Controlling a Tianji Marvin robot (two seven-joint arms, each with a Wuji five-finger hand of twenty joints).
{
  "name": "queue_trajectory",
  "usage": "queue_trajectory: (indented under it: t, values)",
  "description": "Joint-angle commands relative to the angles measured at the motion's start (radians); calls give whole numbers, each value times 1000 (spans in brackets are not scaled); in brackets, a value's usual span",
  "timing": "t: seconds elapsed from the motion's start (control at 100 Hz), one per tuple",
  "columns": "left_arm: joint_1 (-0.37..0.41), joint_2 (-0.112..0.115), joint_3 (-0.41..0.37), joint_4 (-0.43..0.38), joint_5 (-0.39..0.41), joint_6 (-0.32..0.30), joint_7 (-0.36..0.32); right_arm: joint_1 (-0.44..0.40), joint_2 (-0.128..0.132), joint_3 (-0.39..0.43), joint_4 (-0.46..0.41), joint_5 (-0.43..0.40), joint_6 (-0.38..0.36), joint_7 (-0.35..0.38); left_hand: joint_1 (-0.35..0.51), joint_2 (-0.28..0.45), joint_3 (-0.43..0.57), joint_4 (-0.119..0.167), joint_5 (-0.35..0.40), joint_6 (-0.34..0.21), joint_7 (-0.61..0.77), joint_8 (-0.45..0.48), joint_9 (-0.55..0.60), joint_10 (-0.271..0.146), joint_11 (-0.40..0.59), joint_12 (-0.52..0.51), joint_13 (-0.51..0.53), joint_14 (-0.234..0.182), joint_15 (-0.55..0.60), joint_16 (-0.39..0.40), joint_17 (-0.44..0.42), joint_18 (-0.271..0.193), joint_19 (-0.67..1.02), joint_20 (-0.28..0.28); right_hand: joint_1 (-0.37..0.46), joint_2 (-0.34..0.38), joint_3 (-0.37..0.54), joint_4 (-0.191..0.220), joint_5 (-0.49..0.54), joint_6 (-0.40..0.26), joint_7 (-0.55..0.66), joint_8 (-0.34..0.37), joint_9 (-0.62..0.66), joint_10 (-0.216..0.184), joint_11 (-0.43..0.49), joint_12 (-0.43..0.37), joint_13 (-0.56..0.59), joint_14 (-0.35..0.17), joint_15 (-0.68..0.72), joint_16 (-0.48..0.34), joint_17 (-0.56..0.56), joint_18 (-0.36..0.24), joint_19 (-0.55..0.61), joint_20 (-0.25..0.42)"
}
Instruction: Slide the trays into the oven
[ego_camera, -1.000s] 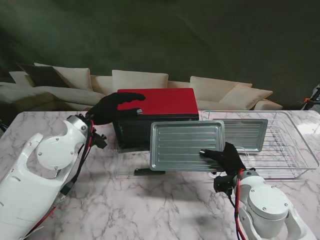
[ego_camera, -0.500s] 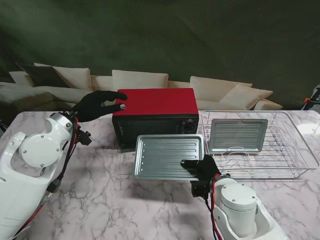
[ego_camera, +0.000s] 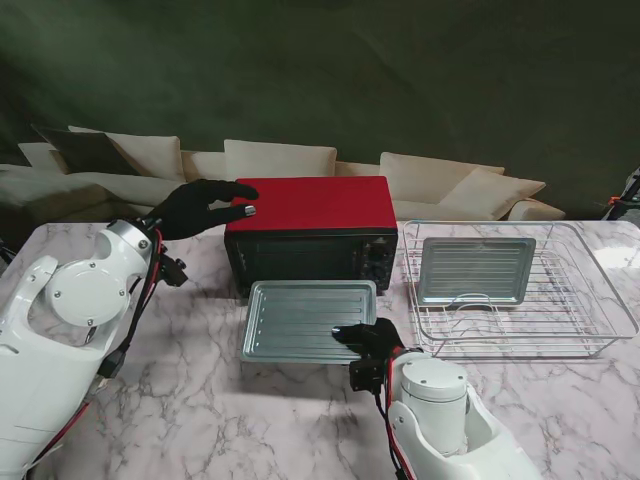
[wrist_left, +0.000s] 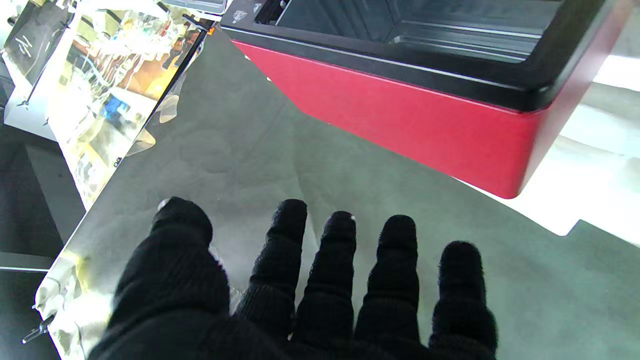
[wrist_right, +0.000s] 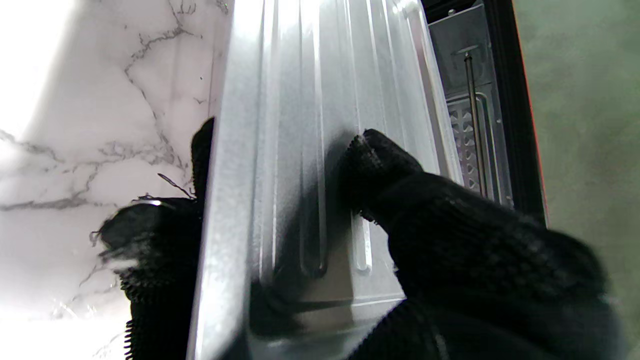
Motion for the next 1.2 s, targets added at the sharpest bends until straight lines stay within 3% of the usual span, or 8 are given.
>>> queue_trajectory:
  t: [0.0,0.21,0.43,0.53,0.74,0.91,1.19]
  values:
    - [-19,5,1,5,8,9,-27,12,-18,-11,14,6,9,-4,17,34,-24,-8,22,-1,8,14,7,-22,9,11,6,-21,15,8,-11,-5,12,22,91,125,139,48,161,-173,183,72,3,-11,45,8,87,-162,117,46,42,-23,29,10]
    - [-51,14,-1,43,39,22,-65,36,-35,-33,51,30,16,-36,17,57,-27,-10,20,-3,7,14,-23,-25,-9,4,-6,-29,7,5,-15,-14,7,21,91,125,139,48,162,-174,186,71,3,-11,45,9,87,-160,119,48,42,-23,28,10]
    - [-67,32,-18,77,113,9,-129,55,-49,-51,83,49,21,-60,-5,77,-31,-18,-15,-26,-23,-5,-230,-60,-111,-110,-92,-50,-49,-45,-32,-56,-64,-14,92,125,139,48,163,-177,189,73,3,-14,45,12,87,-160,120,49,42,-20,28,12]
    - [-65,39,-29,79,145,-5,-152,63,-54,-57,99,56,16,-71,-20,86,-34,-20,-75,-44,-52,-18,-286,-61,-126,-126,-116,-55,-57,-51,-41,-64,-76,-17,91,126,138,48,164,-179,190,74,4,-14,45,14,87,-161,121,50,42,-20,29,12]
    - [-54,40,-43,79,160,-3,-153,71,-63,-61,125,77,1,-102,-28,93,-32,-18,-108,-39,-67,-29,-281,-48,-107,-127,-118,-55,-50,-50,-43,-51,-86,-11,91,127,137,48,163,-180,192,76,3,-14,45,17,88,-162,125,52,43,-21,30,14]
    - [-50,40,-42,76,165,4,-153,84,-67,-61,146,93,-8,-112,-24,95,-30,-17,-68,-21,-44,-21,-193,-31,-62,-97,-113,-48,-43,-43,-43,-49,-88,0,92,127,138,49,163,-180,194,78,3,-14,44,19,88,-160,129,55,44,-20,33,16]
    - [-46,44,-50,73,163,0,-169,125,-70,-82,191,156,-17,-94,-24,92,-32,-17,-46,-14,-32,-14,-162,-28,-62,-70,-112,-45,-41,-38,-44,-46,-95,11,93,125,140,48,166,-178,198,83,4,-11,48,28,89,-160,154,67,48,-18,47,23]
